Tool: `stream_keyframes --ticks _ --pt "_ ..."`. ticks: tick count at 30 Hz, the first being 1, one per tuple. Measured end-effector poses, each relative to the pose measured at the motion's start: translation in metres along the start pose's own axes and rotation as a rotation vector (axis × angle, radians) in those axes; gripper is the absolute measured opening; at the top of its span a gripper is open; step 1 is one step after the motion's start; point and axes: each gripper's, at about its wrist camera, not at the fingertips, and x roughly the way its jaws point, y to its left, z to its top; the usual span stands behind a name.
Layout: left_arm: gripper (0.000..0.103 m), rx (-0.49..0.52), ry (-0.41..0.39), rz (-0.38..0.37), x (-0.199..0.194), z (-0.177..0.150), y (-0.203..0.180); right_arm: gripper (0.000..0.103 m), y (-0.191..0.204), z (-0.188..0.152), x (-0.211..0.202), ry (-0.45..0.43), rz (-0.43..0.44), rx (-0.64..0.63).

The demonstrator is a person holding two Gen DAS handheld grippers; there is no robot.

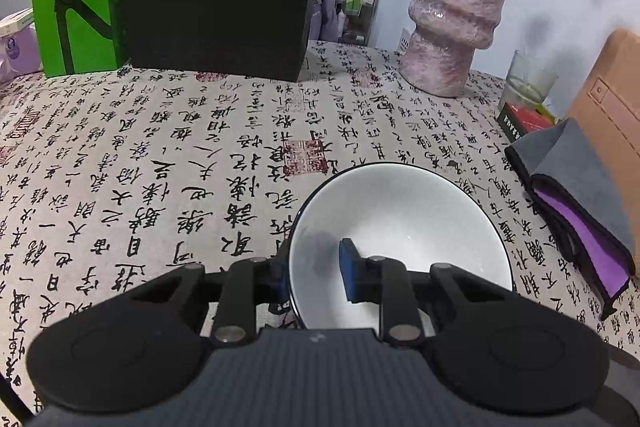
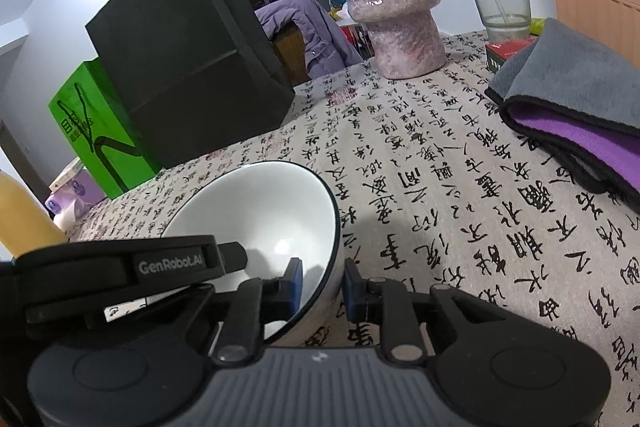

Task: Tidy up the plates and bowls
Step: 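Lift the small white bowl and carry it with both grippers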

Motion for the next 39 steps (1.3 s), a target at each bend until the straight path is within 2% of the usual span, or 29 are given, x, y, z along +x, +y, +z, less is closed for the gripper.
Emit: stream_keyframes --ticks 15,26,39 --pt "0.024 -0.011 -0.085 -0.03 -0.041 0.001 0.018 0.02 0.032 -0.003 -0.031 -0.097 0.024 -0.077" --pt "0.024 -0.022 -0.12 -0.019 -0.071 0.002 0.041 0.02 0.064 -0.008 -0.046 -0.105 0.044 -0.098" --pt "0.024 0.007 -0.172 -0.005 -0.11 -0.003 0.049 0.02 0.089 -0.016 -0.075 -0.133 0.055 -0.1"
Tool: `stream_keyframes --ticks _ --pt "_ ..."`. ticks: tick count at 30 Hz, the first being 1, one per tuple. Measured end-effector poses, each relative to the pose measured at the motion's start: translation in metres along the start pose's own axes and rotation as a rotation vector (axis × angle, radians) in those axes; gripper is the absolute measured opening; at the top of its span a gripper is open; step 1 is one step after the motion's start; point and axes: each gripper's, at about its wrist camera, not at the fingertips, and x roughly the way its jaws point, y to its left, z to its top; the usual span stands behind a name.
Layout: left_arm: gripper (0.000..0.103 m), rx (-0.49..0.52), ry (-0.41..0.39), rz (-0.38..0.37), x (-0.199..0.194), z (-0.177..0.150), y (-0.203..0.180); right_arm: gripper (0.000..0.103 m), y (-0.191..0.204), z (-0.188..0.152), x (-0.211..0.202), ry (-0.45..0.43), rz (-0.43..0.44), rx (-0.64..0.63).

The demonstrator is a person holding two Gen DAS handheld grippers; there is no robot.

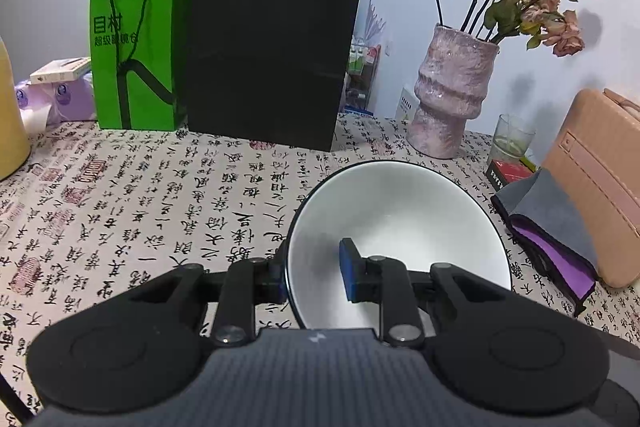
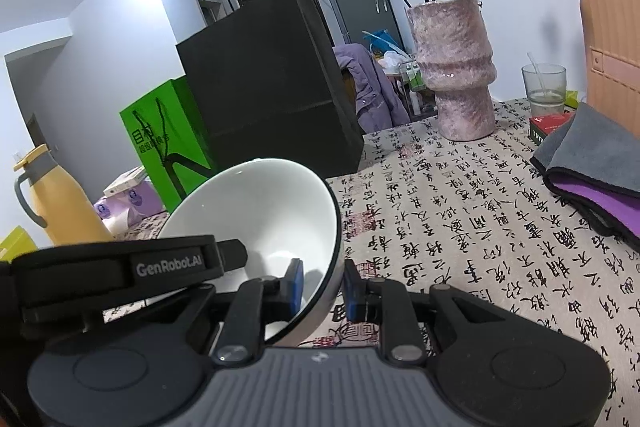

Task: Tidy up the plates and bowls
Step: 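Lift the small white bowl and carry it with both grippers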

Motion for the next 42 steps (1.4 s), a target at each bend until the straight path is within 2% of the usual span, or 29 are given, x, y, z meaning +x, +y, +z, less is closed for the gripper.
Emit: stream_keyframes --ticks 42 --pt "0.024 -0.05 -0.072 0.026 -0.079 -0.011 0.05 0.02 0.07 -0.015 -0.046 -0.023 0.048 -0.057"
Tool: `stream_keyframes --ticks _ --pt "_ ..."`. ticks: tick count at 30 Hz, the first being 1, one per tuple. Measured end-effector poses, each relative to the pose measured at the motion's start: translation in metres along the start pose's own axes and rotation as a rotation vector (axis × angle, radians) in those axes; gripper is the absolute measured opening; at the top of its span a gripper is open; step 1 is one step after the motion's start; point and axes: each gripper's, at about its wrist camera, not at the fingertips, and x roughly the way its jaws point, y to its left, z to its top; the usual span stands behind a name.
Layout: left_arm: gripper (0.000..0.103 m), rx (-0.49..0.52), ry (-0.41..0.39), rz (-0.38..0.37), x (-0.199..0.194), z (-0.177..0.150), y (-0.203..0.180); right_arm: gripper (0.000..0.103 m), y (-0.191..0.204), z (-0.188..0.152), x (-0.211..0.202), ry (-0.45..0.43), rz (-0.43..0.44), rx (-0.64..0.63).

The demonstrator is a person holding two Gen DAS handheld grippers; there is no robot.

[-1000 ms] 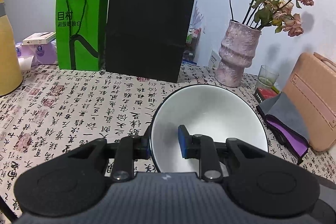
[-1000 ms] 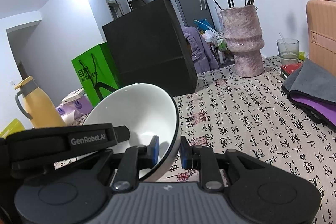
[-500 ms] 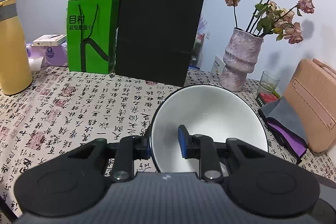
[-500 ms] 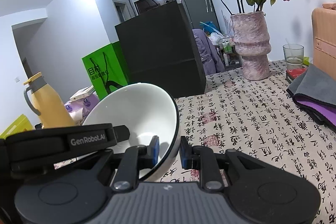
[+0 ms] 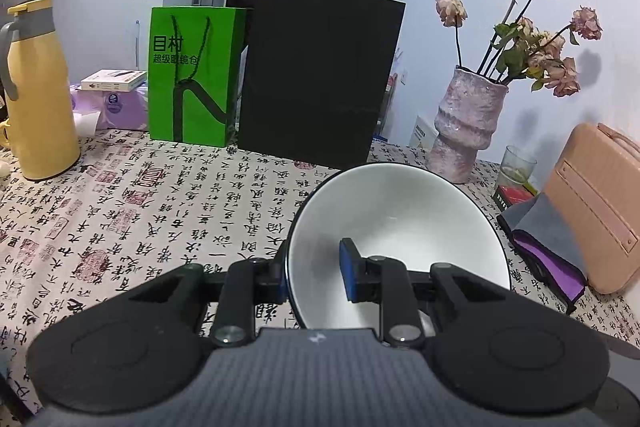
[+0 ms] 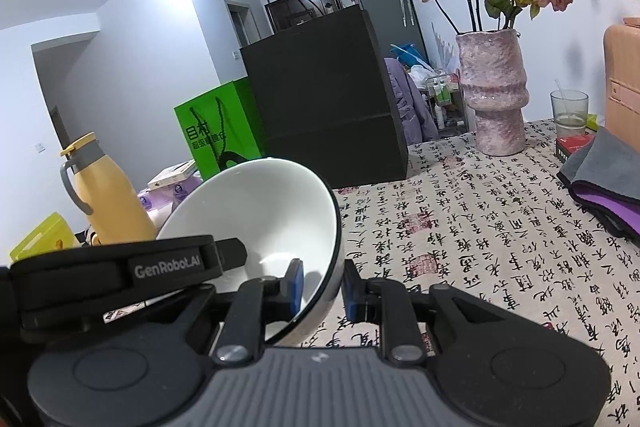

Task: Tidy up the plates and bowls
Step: 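Lift the small white bowl and carry it with both grippers, then carry the small white bowl with both grippers toward the blue bowl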

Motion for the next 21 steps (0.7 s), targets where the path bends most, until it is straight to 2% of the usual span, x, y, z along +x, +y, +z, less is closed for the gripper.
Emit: stream_keyframes --ticks 21 --pt "0.024 -0.012 -0.04 0.016 -0.034 -0.002 0.023 0.02 0.03 -0.007 -0.017 -0.015 0.025 -0.026"
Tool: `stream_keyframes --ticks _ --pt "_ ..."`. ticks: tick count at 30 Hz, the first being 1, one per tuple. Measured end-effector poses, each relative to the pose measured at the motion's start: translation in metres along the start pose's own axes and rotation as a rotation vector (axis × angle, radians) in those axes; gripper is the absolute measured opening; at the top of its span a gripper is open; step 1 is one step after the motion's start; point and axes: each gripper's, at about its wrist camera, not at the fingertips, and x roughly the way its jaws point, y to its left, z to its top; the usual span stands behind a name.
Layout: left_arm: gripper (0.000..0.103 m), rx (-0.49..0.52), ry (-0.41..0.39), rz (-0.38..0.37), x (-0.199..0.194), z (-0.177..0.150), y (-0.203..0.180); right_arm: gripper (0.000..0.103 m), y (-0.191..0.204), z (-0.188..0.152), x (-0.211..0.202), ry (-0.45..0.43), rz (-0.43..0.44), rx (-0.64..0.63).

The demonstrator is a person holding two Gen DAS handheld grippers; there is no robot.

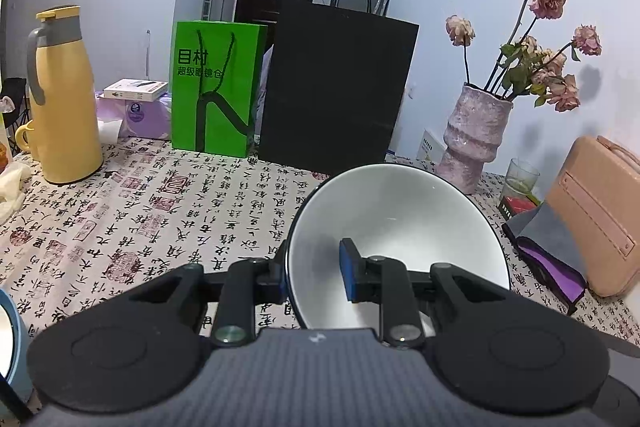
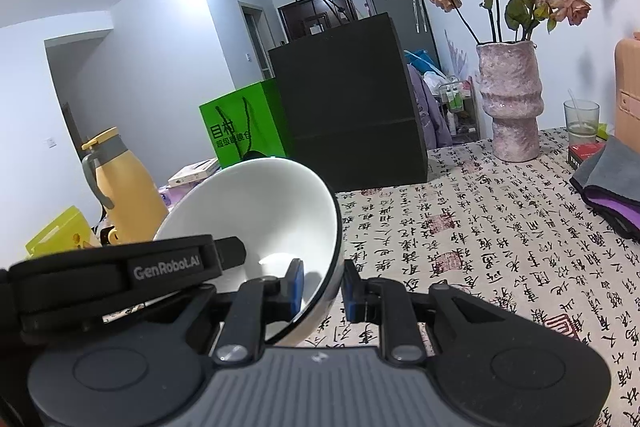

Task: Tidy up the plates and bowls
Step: 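Carry the small white bowl with both grippers toward the blue bowl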

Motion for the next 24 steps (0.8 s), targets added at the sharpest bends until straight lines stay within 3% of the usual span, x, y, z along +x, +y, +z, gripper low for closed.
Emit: stream_keyframes --ticks 24 --pt "0.025 -0.035 -0.034 0.025 -0.037 -0.004 0.032 0.02 0.04 -0.01 -0.02 -0.013 0.039 -0.027"
